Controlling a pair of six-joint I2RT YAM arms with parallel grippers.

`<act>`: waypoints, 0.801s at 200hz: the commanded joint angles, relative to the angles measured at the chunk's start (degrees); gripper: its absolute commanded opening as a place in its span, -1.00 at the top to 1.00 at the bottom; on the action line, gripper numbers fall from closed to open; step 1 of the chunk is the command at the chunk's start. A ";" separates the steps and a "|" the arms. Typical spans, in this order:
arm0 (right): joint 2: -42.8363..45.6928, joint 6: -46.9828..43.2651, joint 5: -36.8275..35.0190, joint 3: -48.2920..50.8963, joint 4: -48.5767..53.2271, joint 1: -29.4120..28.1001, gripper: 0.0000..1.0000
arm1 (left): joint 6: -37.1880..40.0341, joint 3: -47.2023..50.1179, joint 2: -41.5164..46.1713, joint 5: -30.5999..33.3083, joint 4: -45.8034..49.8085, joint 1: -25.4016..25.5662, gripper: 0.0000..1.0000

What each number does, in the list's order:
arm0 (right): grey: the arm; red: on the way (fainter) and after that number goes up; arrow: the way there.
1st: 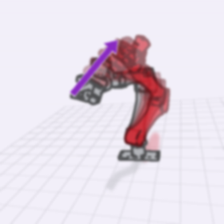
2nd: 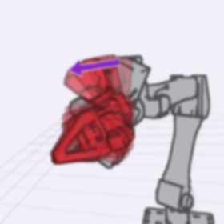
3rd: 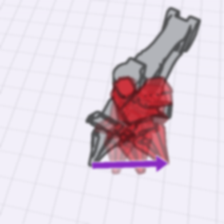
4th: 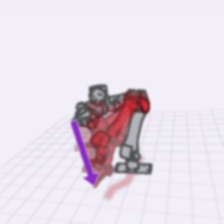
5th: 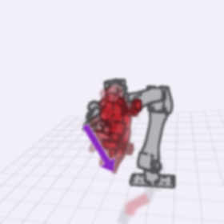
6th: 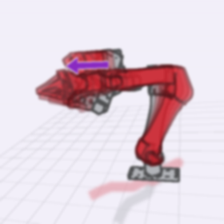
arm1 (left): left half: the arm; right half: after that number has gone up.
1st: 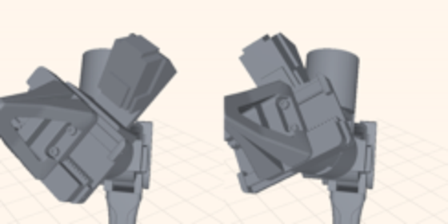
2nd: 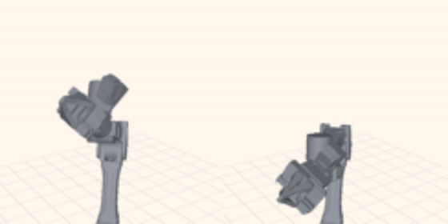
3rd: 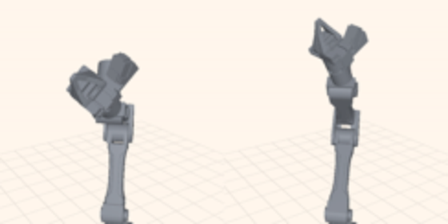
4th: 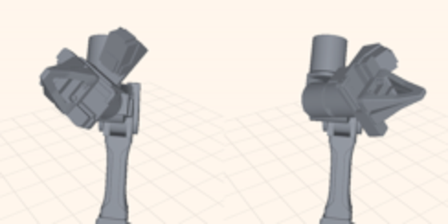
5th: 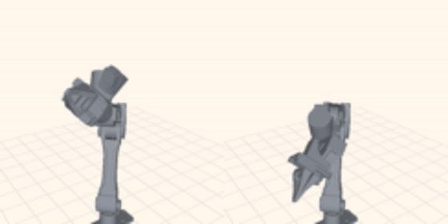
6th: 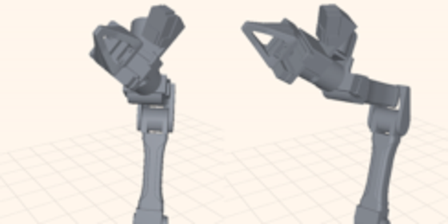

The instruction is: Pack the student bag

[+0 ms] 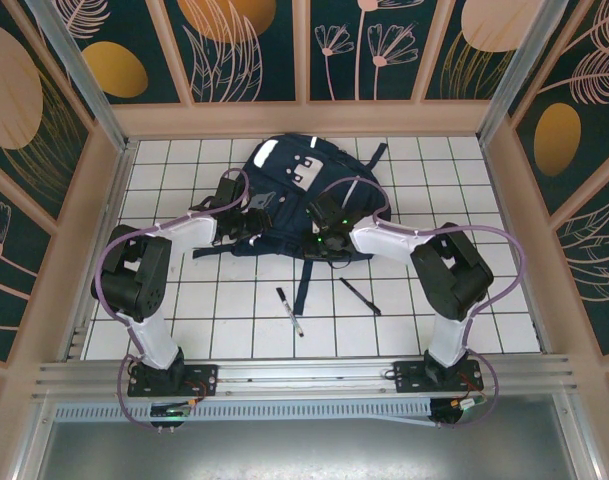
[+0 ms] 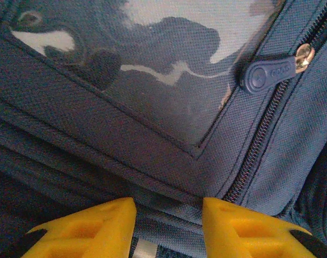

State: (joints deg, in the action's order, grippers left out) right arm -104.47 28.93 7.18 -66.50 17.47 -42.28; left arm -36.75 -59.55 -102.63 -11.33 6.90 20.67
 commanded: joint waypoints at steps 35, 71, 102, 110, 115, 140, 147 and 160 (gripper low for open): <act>10.39 1.01 -7.53 7.84 8.22 3.42 1.00 | 0.56 0.94 -4.12 9.71 4.53 -4.90 0.34; 14.85 -2.18 -7.18 11.89 9.92 7.27 1.00 | 1.70 -1.35 -5.86 11.75 5.14 -6.43 0.37; 17.19 -7.78 -3.60 12.02 10.79 7.94 1.00 | 5.49 -9.06 -8.78 13.92 7.98 -8.63 0.37; 17.71 -9.94 -0.35 11.83 10.06 7.27 1.00 | 6.55 -12.19 -10.06 13.61 9.13 -9.67 0.37; 17.97 -10.99 1.21 11.60 9.37 6.72 1.00 | 7.22 -14.17 -10.91 12.74 9.60 -10.24 0.37; 16.31 -11.69 8.09 8.06 2.86 3.51 1.00 | 8.59 -25.30 -14.27 7.73 14.82 -12.13 0.33; 14.40 -11.07 9.62 6.49 0.54 2.64 1.00 | 9.05 -27.97 -14.04 6.51 16.67 -12.16 0.29; 10.29 -10.10 11.30 1.67 -1.91 1.05 1.00 | 8.06 -29.75 -11.31 4.27 19.57 -12.17 0.24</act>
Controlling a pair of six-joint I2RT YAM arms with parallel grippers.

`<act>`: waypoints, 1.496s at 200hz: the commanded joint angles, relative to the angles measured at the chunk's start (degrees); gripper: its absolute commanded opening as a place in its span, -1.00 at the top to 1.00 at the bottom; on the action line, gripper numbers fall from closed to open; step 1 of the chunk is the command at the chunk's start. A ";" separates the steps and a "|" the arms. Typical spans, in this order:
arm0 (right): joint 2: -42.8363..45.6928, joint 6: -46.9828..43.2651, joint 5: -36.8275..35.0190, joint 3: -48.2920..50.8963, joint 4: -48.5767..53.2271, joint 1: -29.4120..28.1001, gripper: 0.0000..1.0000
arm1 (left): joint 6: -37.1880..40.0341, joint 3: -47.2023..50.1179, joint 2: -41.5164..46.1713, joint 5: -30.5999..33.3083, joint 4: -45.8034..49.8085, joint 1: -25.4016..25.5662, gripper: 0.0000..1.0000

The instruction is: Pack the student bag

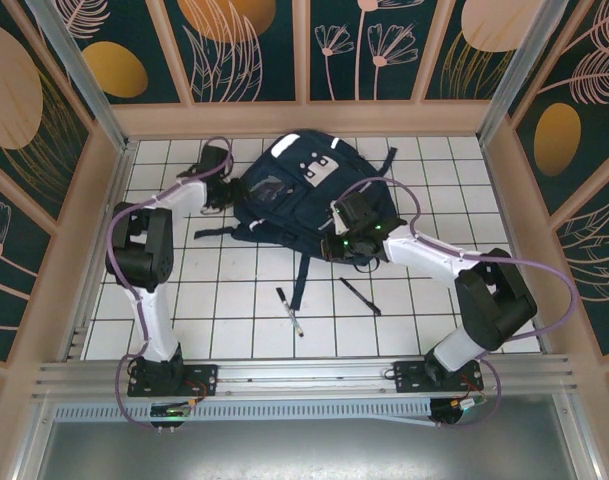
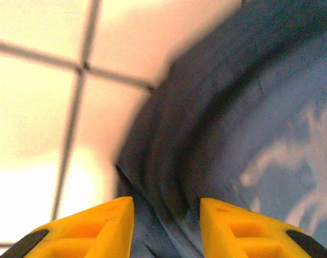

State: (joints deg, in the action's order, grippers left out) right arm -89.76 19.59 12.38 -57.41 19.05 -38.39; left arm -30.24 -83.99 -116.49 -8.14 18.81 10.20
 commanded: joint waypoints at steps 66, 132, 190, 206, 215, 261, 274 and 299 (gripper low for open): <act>-13.35 0.41 8.92 -17.71 -10.43 -6.96 1.00 | -13.62 20.61 25.81 -12.61 3.34 2.11 0.18; -11.83 3.48 13.01 -12.08 -20.24 -9.12 1.00 | -21.25 23.57 24.06 -10.85 -4.38 6.97 0.09; -11.62 4.58 12.86 -12.26 -21.86 -10.81 1.00 | -25.22 24.97 23.48 -7.70 -9.16 8.72 0.08; -11.62 5.17 12.17 -12.22 -22.01 -11.48 1.00 | -25.23 25.69 22.27 -6.07 -10.72 8.81 0.10; -11.58 5.81 11.65 -12.10 -22.08 -11.70 1.00 | -24.94 25.89 21.22 -5.52 -11.08 8.79 0.16; -9.61 6.58 0.45 -9.92 -11.71 -12.04 1.00 | -20.14 22.97 19.04 -0.43 -7.85 8.58 0.97; -8.26 6.34 -2.35 -8.22 -8.04 -11.90 1.00 | -17.94 21.67 19.21 1.26 -6.29 8.22 1.00; -4.79 5.39 -4.67 -4.32 -0.72 -9.93 1.00 | -15.34 20.88 19.50 0.41 -5.07 5.24 1.00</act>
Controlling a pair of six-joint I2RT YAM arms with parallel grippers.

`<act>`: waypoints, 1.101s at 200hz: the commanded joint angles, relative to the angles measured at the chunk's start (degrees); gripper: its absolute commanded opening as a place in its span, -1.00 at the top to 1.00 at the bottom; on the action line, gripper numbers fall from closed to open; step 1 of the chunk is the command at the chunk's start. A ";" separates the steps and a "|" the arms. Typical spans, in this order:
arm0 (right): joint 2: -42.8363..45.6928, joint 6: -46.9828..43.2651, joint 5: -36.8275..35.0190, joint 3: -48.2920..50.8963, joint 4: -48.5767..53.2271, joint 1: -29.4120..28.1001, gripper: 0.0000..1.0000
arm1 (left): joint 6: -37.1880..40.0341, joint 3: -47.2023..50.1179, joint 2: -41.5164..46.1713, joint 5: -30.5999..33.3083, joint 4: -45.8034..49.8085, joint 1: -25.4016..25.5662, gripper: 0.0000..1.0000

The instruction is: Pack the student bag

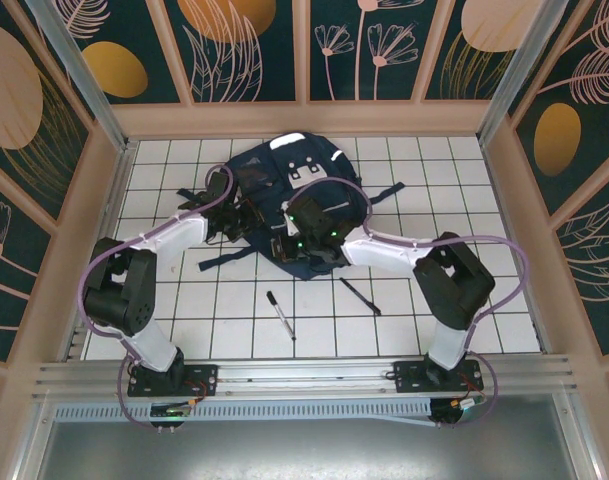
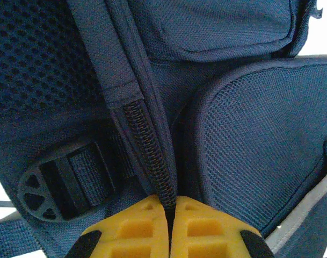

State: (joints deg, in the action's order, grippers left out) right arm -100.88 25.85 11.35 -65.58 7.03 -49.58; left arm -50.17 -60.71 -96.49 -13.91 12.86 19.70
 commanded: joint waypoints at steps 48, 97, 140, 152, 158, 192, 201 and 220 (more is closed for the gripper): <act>12.14 -5.46 -3.57 9.41 19.26 9.33 1.00 | 12.67 -1.60 1.59 7.55 1.18 -9.48 1.00; 12.22 -13.46 -4.04 7.55 17.32 10.55 1.00 | 23.67 -12.14 -5.79 5.99 6.38 -13.62 1.00; 4.35 -12.90 0.15 -3.76 11.87 2.74 1.00 | 24.00 -23.29 -10.18 1.84 16.32 -15.97 0.45; 2.04 -12.19 1.84 -6.11 9.97 1.51 1.00 | 21.19 -18.87 -5.54 2.20 15.82 -15.92 0.27; 1.05 -11.99 2.57 -7.33 9.26 1.04 1.00 | 20.02 -16.22 -3.05 3.03 15.61 -15.92 0.24; -2.71 -11.89 5.37 -11.20 7.75 -0.33 1.00 | 13.52 -2.31 7.98 0.51 14.98 -14.02 0.17; -3.02 -11.65 6.54 -11.40 7.05 -0.43 1.00 | 11.11 -0.05 9.88 -0.13 14.42 -12.25 0.14; -3.14 -10.76 8.81 -11.16 4.98 -0.61 1.00 | 5.64 2.86 13.03 0.69 12.36 -7.81 0.03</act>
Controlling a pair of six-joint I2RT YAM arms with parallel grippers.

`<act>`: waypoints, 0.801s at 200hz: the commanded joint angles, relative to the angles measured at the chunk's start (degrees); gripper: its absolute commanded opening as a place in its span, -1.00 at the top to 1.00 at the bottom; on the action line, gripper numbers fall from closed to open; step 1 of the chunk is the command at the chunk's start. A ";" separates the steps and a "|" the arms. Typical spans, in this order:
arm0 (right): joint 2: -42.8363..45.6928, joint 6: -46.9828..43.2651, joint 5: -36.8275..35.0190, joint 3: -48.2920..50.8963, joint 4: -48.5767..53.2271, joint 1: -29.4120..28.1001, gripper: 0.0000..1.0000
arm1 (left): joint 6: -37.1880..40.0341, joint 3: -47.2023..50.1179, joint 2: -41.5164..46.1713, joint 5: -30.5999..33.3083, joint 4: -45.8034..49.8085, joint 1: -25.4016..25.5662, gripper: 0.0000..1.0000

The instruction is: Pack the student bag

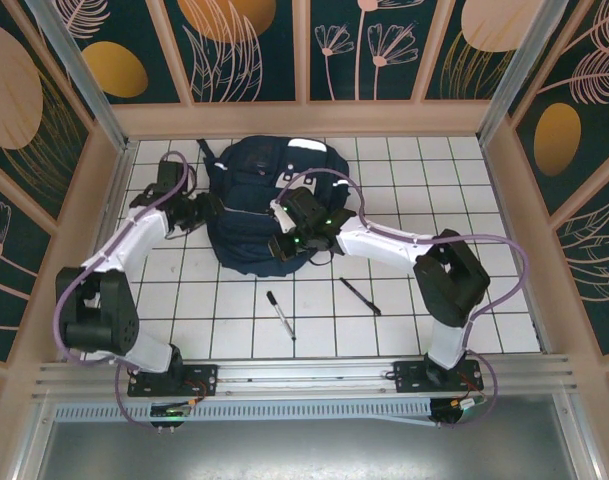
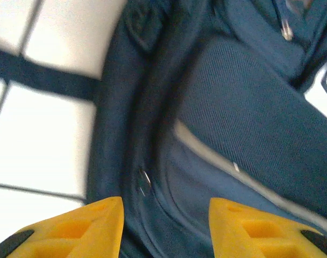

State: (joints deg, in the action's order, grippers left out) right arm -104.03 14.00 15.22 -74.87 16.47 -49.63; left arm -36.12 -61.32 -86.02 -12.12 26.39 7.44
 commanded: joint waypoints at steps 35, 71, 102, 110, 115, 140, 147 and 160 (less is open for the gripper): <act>0.60 2.46 7.04 -0.58 -7.96 -1.43 1.00 | -18.99 9.33 4.23 0.62 -6.22 7.41 -0.10; 0.87 5.00 8.56 1.22 -12.97 -3.04 1.00 | -23.80 10.72 1.23 -0.01 -10.19 7.73 -0.13; 1.09 5.95 7.15 1.57 -14.39 -3.86 1.00 | -25.68 10.65 -1.39 1.89 -9.86 7.73 -0.07; 1.25 5.76 6.56 1.73 -13.75 -3.94 1.00 | -25.17 10.54 -1.32 3.46 -10.01 7.65 0.09; 1.37 5.39 5.82 1.78 -13.11 -3.90 1.00 | -24.71 10.15 -1.16 4.90 -9.55 7.66 0.37; 2.18 -0.84 -3.43 2.12 -3.23 -3.28 1.00 | -18.49 7.28 0.68 12.37 -5.72 6.68 1.00; 2.86 -2.37 -5.47 3.21 -1.25 -2.42 1.00 | -15.77 6.48 1.17 12.57 -5.01 6.00 1.00; 4.90 -4.23 -7.65 6.48 0.35 -0.25 1.00 | -10.98 5.95 1.85 11.90 -4.00 4.45 1.00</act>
State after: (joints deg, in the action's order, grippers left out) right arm -103.85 15.40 14.31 -72.49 10.76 -52.25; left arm -56.49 -52.80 -86.08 -5.34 19.73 14.61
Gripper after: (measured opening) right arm 0.041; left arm 0.019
